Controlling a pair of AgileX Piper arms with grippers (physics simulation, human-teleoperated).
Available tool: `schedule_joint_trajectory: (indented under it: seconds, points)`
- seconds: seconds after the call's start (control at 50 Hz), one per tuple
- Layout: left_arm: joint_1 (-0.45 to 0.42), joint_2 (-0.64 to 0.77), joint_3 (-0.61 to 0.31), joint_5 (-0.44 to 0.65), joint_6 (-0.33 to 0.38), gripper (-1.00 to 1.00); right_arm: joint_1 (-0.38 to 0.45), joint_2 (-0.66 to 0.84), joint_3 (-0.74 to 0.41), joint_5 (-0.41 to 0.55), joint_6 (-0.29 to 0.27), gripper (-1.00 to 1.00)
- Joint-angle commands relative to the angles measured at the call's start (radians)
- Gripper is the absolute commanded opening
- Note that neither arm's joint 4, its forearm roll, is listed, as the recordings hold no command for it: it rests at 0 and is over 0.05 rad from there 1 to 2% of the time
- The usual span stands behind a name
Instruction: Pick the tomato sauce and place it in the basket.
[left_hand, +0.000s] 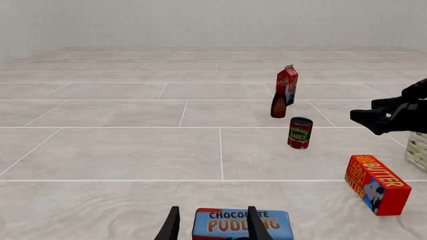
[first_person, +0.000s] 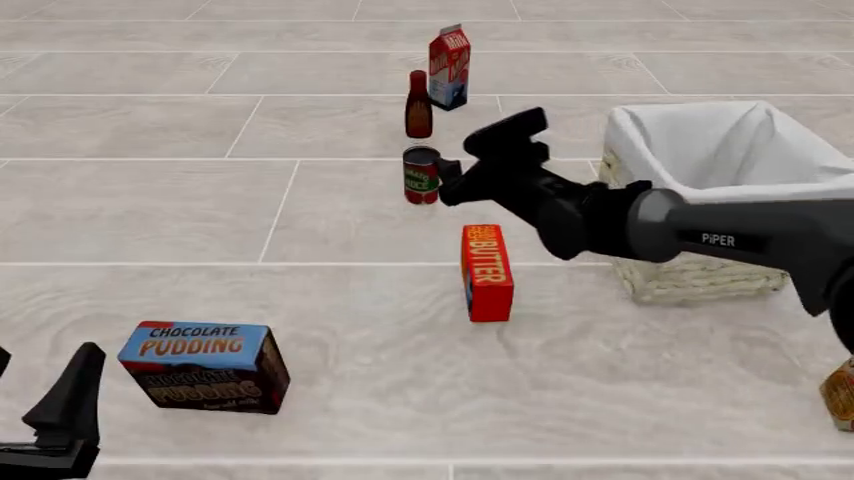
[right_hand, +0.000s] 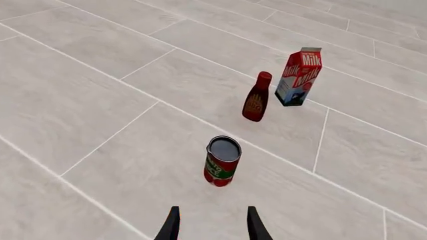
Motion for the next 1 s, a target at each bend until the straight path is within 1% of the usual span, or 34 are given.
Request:
schedule_joint_trajectory:
  seconds: [0.02, 0.16, 0.5, 0.8, 1.0]
  points:
    - [0.000, 0.000, 0.000, 0.000, 0.000, 1.00, -0.015, 0.087, -0.112, 0.042, -0.004, 1.00]
    - [0.000, 0.000, 0.000, 0.000, 0.000, 1.00, -0.019, 0.129, -0.165, 0.059, -0.007, 1.00]
    - [0.000, 0.000, 0.000, 0.000, 0.000, 1.00, -0.002, 0.250, -0.302, 0.113, -0.003, 1.00]
    - [0.000, 0.000, 0.000, 0.000, 0.000, 1.00, -0.011, 0.334, -0.410, 0.145, 0.002, 1.00]
    - [0.000, 0.000, 0.000, 0.000, 0.000, 1.00, -0.016, 0.395, -0.488, 0.170, -0.006, 1.00]
